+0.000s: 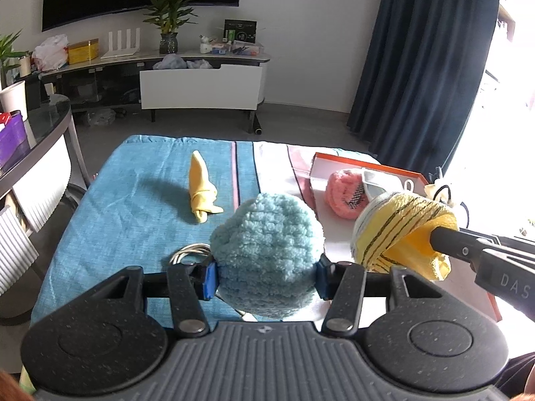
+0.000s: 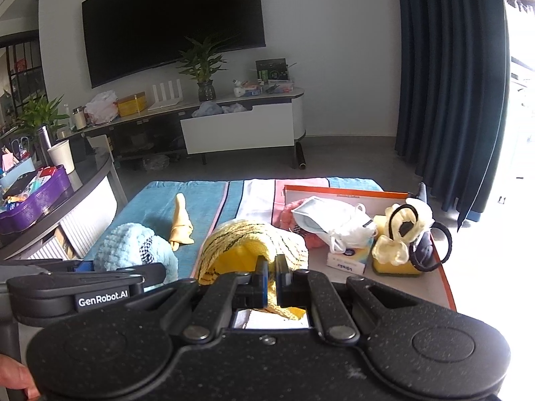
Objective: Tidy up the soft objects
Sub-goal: 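Carry the blue hat and yellow striped knit over the white box with both grippers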
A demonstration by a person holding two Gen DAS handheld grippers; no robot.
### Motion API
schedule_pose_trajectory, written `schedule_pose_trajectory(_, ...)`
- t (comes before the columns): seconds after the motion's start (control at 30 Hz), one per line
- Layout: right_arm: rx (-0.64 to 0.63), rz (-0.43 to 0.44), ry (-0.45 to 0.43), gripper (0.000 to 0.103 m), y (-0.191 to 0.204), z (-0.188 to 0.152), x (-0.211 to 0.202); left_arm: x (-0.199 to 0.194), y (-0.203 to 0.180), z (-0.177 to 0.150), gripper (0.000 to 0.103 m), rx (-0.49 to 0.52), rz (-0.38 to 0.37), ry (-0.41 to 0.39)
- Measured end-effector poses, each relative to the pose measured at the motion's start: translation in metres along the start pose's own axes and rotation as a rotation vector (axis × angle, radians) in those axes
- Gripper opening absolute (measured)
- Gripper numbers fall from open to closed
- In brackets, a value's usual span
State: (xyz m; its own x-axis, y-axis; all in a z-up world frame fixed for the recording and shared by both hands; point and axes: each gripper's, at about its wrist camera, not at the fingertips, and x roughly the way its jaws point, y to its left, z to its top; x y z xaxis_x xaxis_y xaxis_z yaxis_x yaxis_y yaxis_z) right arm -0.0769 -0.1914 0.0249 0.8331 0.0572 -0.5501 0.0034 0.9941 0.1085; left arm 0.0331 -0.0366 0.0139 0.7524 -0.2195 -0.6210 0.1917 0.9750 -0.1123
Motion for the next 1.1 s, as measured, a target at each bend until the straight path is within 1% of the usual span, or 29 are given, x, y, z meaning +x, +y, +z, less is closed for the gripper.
schedule_pose_trajectory(0.57,0.029,-0.053,-0.015,0.006,-0.026,-0.007,-0.016,0.003,-0.031,-0.002,0.054,0.048,-0.061,0.003)
schedule_pose_trajectory(1.1,0.051,-0.094,-0.028,0.006,-0.044,-0.008,-0.023,0.010,-0.054,-0.003,0.054,0.089,-0.096,0.012)
